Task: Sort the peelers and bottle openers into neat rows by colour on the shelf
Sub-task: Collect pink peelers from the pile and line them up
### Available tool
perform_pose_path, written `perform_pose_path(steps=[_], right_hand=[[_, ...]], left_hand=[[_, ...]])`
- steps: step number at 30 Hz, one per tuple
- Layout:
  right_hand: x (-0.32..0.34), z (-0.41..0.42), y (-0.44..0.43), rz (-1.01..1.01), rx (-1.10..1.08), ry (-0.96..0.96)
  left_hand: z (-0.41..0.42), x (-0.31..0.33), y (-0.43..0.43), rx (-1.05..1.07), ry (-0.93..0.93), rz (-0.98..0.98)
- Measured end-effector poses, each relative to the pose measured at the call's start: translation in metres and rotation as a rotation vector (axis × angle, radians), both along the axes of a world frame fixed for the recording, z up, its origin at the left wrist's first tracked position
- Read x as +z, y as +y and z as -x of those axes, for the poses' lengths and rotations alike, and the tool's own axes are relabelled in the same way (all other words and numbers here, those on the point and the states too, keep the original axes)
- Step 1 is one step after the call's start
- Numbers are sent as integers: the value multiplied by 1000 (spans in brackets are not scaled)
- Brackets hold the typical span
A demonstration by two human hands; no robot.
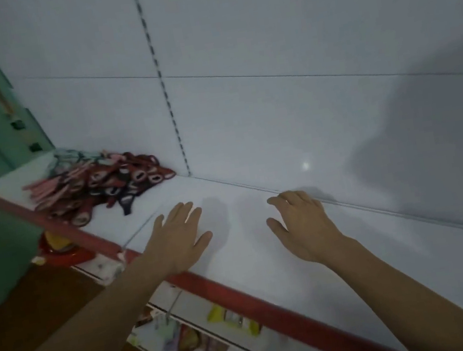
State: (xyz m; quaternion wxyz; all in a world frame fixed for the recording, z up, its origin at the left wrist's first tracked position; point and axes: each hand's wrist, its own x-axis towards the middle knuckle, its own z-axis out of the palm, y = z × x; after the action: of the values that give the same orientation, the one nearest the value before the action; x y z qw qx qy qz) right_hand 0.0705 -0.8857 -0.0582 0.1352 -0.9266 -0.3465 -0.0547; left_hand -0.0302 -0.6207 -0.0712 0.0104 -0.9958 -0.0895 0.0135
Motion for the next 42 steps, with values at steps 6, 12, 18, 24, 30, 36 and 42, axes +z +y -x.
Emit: perform_pose_path(steps=[6,12,18,24,30,36,42], right_hand=[[5,-7,188,-4,120,50],[7,-27,324,48,277,57],[14,-78,432,10,343,29],[16,-115,521,57,385,42],[4,-147,603,41,338,16],[-2,-158,673,291,295,-7],[15,-157,713,331,46,115]], left_hand=[[24,9,169,141,30,-9],[15,19,270,219,3,6],[-10,25,360,297,-51,-66],[-25,30,441,366,-40,-12],[-76,26,540,508,-12,27],[-149,5,643,637,33,278],[-185,-12,700,482,-20,548]])
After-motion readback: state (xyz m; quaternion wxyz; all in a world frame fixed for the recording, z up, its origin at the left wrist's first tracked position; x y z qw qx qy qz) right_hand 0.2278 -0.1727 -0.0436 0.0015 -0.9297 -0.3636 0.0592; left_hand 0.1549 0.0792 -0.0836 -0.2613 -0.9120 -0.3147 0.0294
